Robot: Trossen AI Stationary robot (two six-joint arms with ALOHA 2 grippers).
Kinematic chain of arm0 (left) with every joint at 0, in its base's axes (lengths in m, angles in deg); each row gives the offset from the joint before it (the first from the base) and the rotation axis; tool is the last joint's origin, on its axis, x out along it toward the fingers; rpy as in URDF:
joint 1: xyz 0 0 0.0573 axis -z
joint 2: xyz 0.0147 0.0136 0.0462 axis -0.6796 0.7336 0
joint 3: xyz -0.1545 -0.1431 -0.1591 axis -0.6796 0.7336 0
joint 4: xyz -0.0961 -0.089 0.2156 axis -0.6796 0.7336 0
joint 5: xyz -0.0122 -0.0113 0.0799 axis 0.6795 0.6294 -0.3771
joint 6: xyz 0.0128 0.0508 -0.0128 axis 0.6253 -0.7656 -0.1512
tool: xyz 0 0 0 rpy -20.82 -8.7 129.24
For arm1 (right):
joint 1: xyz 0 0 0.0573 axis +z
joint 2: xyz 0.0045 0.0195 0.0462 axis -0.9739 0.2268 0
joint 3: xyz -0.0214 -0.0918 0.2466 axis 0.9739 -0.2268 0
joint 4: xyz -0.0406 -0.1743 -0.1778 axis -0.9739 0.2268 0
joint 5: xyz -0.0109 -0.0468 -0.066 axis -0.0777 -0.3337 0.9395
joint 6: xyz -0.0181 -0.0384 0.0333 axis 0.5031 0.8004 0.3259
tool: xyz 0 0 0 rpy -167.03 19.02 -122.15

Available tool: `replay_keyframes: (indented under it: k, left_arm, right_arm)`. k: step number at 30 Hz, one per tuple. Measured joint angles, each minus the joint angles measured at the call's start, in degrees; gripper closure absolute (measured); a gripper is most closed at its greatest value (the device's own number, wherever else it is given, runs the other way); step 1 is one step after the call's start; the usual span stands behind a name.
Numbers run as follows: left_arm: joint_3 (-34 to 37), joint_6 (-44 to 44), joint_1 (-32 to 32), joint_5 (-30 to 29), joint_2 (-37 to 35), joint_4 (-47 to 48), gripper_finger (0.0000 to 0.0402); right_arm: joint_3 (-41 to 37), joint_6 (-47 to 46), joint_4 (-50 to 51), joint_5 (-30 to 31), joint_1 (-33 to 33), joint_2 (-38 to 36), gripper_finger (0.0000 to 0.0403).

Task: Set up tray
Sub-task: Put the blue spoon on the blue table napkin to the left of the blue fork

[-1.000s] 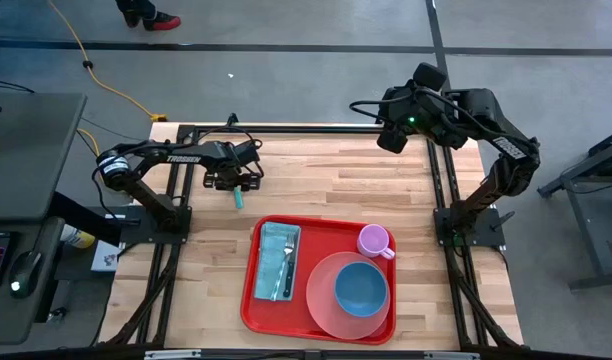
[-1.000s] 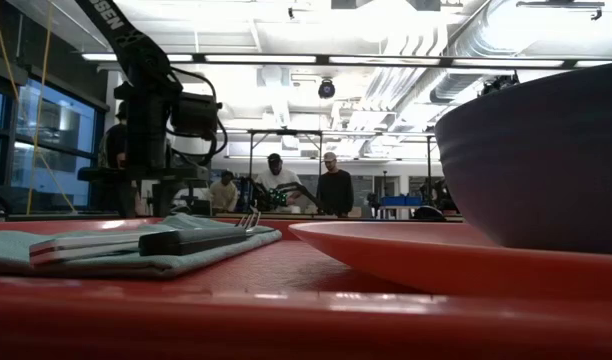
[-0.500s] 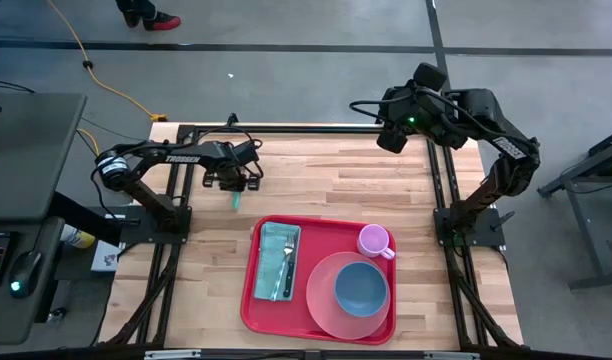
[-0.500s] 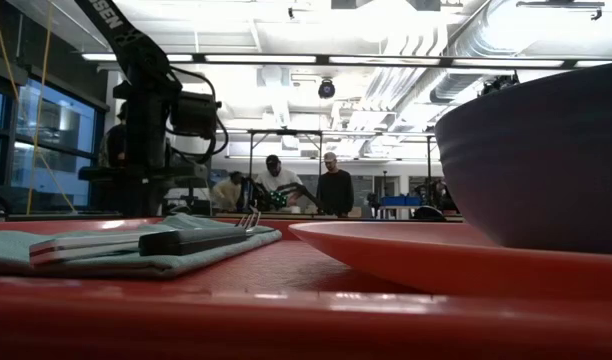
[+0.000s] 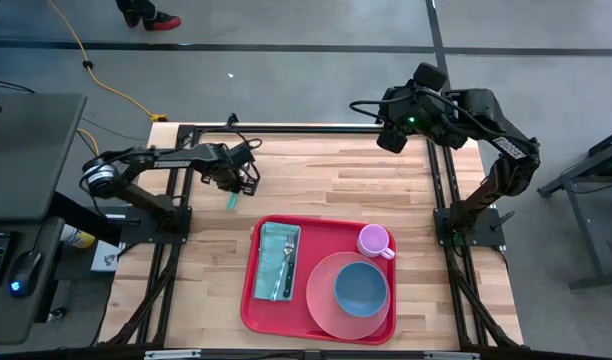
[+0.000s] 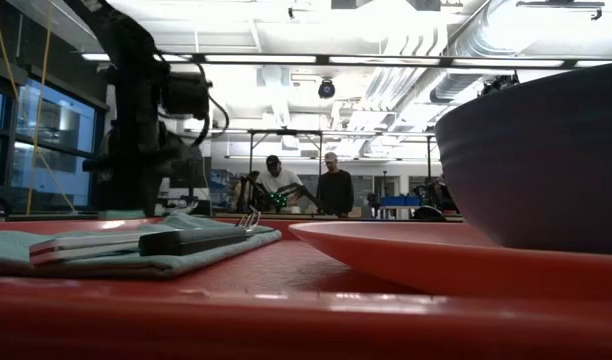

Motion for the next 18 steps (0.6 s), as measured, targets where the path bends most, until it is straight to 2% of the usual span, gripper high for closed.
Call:
replay_keyframes:
  k: [8, 15, 18]
  left_arm:
    - [-0.13, -5.73, 0.98, 4.64, -11.76, 0.62, 0.0347]
    - [-0.26, -6.52, 4.36, 11.2, -22.98, -0.9, 0.0347]
    - [-0.31, -4.49, 7.25, 12.28, -27.3, -0.81, 0.0347]
  right_arm:
    - [0.0, 1.36, -0.01, -0.25, 0.0, 0.0, 0.0204]
    - [0.0, 2.57, -0.01, -0.25, 0.0, 0.0, 0.0204]
    - [0.0, 2.85, 0.0, -0.22, 0.0, 0.0, 0.0204]
